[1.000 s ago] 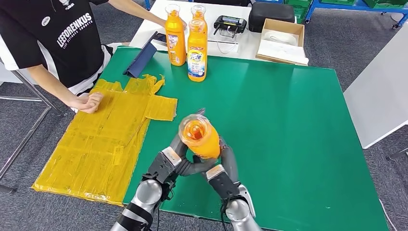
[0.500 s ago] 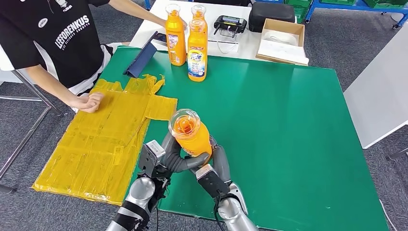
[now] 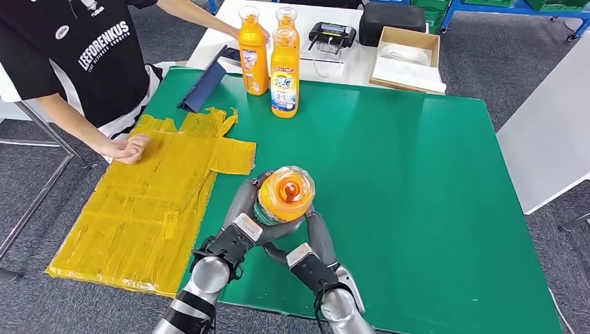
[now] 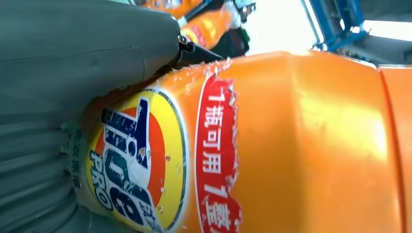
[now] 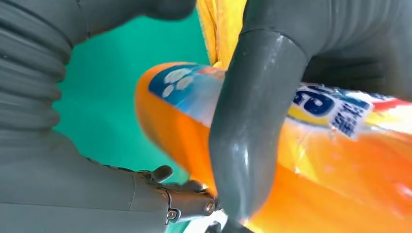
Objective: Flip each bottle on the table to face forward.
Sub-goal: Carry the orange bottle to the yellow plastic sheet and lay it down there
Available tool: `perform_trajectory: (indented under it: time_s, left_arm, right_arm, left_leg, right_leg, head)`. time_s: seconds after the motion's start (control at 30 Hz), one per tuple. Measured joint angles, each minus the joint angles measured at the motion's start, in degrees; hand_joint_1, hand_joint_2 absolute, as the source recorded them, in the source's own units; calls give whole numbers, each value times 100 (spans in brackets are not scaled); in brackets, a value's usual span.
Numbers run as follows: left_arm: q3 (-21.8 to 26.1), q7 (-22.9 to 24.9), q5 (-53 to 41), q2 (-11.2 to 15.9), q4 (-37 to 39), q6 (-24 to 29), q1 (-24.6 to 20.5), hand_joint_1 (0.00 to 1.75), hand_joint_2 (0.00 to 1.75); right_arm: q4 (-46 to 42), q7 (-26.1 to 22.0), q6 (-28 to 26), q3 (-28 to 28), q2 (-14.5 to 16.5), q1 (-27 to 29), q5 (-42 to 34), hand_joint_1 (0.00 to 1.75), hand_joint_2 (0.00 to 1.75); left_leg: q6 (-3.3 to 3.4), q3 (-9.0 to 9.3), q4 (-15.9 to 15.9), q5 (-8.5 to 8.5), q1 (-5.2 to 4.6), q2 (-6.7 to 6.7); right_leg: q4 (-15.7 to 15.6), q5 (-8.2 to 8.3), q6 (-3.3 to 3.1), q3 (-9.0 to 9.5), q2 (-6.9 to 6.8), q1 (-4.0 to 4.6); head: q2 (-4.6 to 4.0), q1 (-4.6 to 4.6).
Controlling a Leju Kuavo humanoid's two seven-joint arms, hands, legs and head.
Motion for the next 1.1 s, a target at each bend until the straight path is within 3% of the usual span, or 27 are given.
perform_trajectory:
  time_s: [0.17, 0.33, 0.47, 0.63, 0.73, 0.9, 1.1]
  left_arm:
    - [51, 640, -2067, 243, 181, 1501, -393, 175, 175]
    - [323, 1178, -3717, 646, 1315, 2567, -1098, 175, 175]
    - [453, 1301, -4010, 783, 1905, 2743, -1337, 175, 175]
    - [454, 2873, -5766, 1072, 3003, 3043, -1779, 175, 175]
    - [401, 3540, -5992, 1329, 3877, 3199, -2061, 175, 175]
    - [335, 3678, -6004, 1575, 4691, 3259, -2245, 175, 175]
    - [296, 3692, -6005, 1650, 5032, 3267, -2350, 175, 175]
  right_arm:
    - [-1240, 66, 125, -379, -1, 407, -30, 0, 175]
    - [-2216, 124, 142, -651, -32, 644, -126, 0, 175]
    - [-2535, 114, 128, -729, -46, 722, -157, 0, 175]
    - [-2815, 19, 30, -770, -81, 782, -356, 0, 175]
    - [-3009, -30, -34, -782, -125, 850, -403, 0, 175]
    - [-3187, -48, -50, -788, -160, 890, -411, 0, 175]
    - [-3242, -61, -51, -787, -174, 913, -411, 0, 175]
  left_leg:
    - [1, -3, 0, 2, 1, -5]
    - [-5, -1, 0, 10, 2, -2]
    - [-5, -2, 0, 12, 2, 0]
    - [-5, -5, 0, 11, 1, 0]
    - [-6, -4, 0, 11, 3, 4]
    - [-9, -5, 0, 14, 6, 2]
    - [-9, -7, 0, 14, 3, 1]
  right_leg:
    - [0, 1, 0, -1, -4, 1]
    - [3, 4, 0, -1, -2, 1]
    - [4, 4, 0, 0, -3, 0]
    - [3, 4, 0, -3, -2, 0]
    - [4, 4, 0, -6, 1, 2]
    - [6, 2, -2, -4, -2, 3]
    - [5, 2, -2, -3, -2, 1]
  head:
    - [0, 1]
    - [0, -1]
    - [0, 1]
    - [0, 2]
    - [0, 0]
    - [0, 2]
    - [0, 2]
